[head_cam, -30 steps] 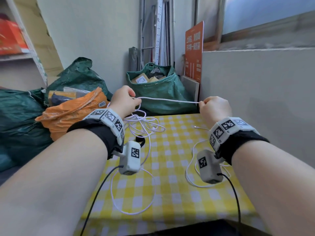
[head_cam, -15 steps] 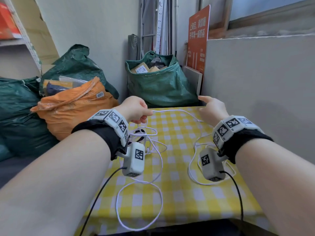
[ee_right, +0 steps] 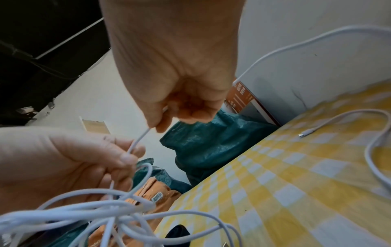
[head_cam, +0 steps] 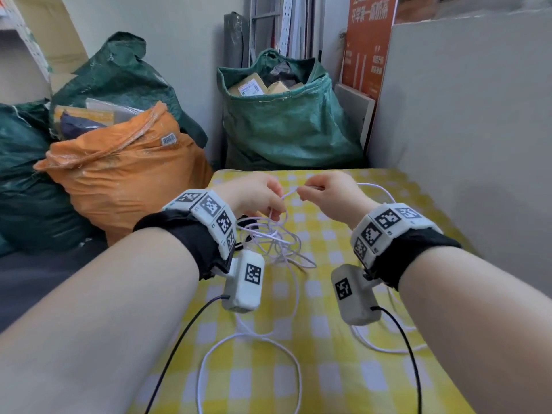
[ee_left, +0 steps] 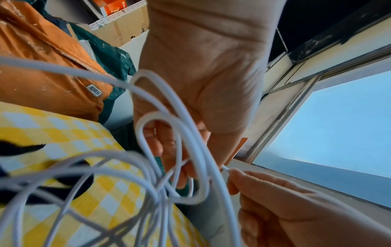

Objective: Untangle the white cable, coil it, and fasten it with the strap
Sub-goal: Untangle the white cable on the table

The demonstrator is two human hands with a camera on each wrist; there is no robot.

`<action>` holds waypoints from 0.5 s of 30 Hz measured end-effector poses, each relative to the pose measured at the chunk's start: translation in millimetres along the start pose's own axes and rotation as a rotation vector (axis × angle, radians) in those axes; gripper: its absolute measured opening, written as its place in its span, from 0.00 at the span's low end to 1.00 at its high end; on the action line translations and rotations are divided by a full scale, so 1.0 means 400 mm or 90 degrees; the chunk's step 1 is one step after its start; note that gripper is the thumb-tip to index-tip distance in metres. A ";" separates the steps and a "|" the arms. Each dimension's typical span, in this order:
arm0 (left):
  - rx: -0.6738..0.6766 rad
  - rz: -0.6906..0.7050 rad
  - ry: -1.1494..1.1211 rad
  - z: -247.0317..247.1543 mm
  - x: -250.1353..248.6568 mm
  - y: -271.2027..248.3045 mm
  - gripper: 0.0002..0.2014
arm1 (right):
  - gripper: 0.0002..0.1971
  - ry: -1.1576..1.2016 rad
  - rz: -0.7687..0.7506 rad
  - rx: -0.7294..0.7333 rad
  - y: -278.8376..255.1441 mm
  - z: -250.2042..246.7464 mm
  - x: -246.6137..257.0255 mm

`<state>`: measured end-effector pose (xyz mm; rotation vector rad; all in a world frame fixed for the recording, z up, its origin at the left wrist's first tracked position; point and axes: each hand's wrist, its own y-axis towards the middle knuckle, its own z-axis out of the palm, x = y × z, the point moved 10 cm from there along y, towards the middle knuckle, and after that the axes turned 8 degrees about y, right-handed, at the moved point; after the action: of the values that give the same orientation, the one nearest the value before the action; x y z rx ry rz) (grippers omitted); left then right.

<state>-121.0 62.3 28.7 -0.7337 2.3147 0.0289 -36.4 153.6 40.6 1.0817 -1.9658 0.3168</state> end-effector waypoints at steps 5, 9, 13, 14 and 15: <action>0.024 -0.011 0.008 0.005 0.030 0.020 0.05 | 0.12 -0.031 0.037 -0.155 0.020 -0.087 -0.040; 0.068 -0.003 0.015 0.012 0.031 0.019 0.05 | 0.13 -0.073 0.055 -0.215 0.020 -0.127 -0.050; 0.087 0.026 0.018 0.010 0.025 0.003 0.08 | 0.13 -0.100 0.126 -0.217 0.003 -0.162 -0.073; 0.087 0.031 0.008 0.008 0.024 0.002 0.10 | 0.13 -0.115 0.139 -0.199 0.004 -0.161 -0.075; 0.082 0.033 -0.003 0.003 0.026 0.001 0.11 | 0.12 -0.135 0.142 -0.184 0.007 -0.158 -0.068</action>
<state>-126.7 57.7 21.3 -0.6082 2.3059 -0.0945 3.7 206.6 58.3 0.7368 -2.2445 0.0320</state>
